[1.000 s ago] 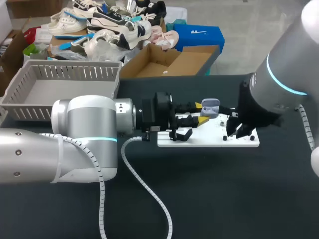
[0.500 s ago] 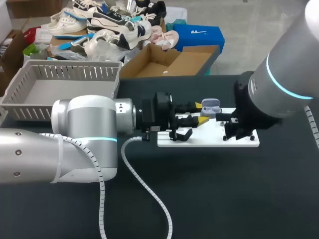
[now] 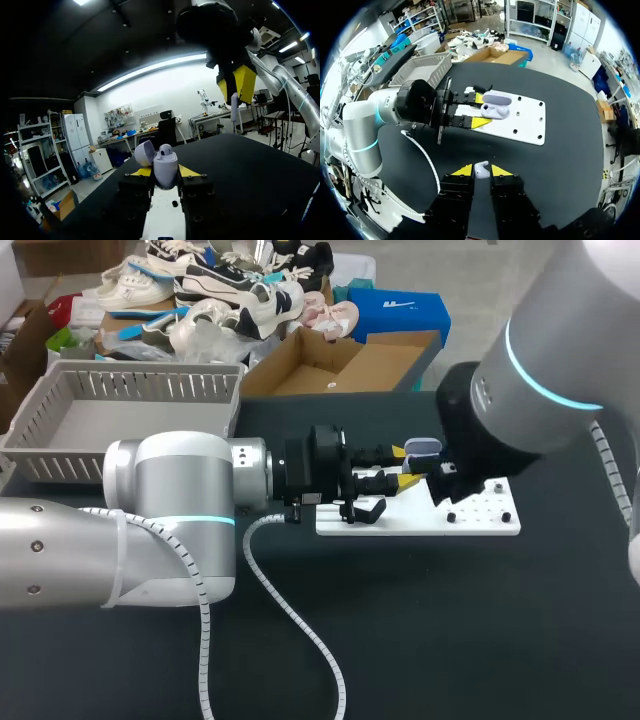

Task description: Pick up each earbud case from the left stands, insert the matching earbuds, close the lid, and place the case in the box.

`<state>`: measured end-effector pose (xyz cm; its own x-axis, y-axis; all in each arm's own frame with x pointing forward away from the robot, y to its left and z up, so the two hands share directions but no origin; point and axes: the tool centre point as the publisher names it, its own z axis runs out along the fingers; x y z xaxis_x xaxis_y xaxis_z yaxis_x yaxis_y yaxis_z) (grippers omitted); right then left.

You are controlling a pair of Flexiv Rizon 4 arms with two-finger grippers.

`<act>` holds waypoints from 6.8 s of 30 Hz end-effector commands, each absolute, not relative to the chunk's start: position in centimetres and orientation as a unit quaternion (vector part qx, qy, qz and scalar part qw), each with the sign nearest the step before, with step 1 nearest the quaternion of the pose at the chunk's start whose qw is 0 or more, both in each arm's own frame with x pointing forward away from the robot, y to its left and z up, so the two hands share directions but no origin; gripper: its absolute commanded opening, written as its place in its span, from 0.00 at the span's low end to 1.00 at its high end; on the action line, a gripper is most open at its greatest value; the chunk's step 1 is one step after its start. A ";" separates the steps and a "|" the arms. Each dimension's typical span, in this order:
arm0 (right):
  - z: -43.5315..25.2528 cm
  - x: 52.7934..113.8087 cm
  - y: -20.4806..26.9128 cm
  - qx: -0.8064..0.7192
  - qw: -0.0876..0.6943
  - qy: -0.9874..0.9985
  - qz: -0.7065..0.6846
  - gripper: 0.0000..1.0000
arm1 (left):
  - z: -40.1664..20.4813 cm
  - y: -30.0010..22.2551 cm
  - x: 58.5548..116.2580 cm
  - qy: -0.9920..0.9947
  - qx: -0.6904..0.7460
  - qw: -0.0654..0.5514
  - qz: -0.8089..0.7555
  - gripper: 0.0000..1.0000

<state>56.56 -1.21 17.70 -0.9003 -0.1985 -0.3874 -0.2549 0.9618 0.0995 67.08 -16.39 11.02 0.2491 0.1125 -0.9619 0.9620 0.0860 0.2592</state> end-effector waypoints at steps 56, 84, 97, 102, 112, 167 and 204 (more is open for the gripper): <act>16.7 65.2 -0.4 -0.287 0.192 0.924 0.165 0.00 | 11.0 -16.4 67.0 0.481 0.557 0.561 -0.378 0.00; 16.7 64.5 -0.3 -0.350 0.197 0.903 0.153 0.00 | 11.0 -16.4 67.0 0.481 0.557 0.561 -0.378 0.00; 16.5 64.5 0.0 -0.367 0.198 0.898 0.140 0.00 | 11.0 -16.4 67.0 0.481 0.557 0.561 -0.378 0.00; 16.4 64.5 -0.1 -0.365 0.197 0.900 0.138 0.00 | 11.0 -16.4 67.0 0.481 0.557 0.561 -0.378 0.00; 16.2 64.8 -0.3 -0.362 0.195 0.901 0.136 0.00 | 11.0 -16.4 67.0 0.481 0.557 0.561 -0.378 0.00; 15.5 65.6 -0.4 -0.354 0.181 0.907 0.141 0.14 | 11.0 -16.4 67.0 0.481 0.557 0.561 -0.378 0.00; 18.4 66.7 -0.8 -0.309 0.228 0.917 0.109 0.29 | 11.0 -16.4 67.0 0.481 0.557 0.561 -0.378 0.00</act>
<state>66.09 -1.60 18.60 -0.6993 -0.5181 -0.4925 -0.6353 0.7663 0.0960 67.11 -16.40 11.00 0.2492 0.1126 -0.9619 0.9620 0.0861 0.2593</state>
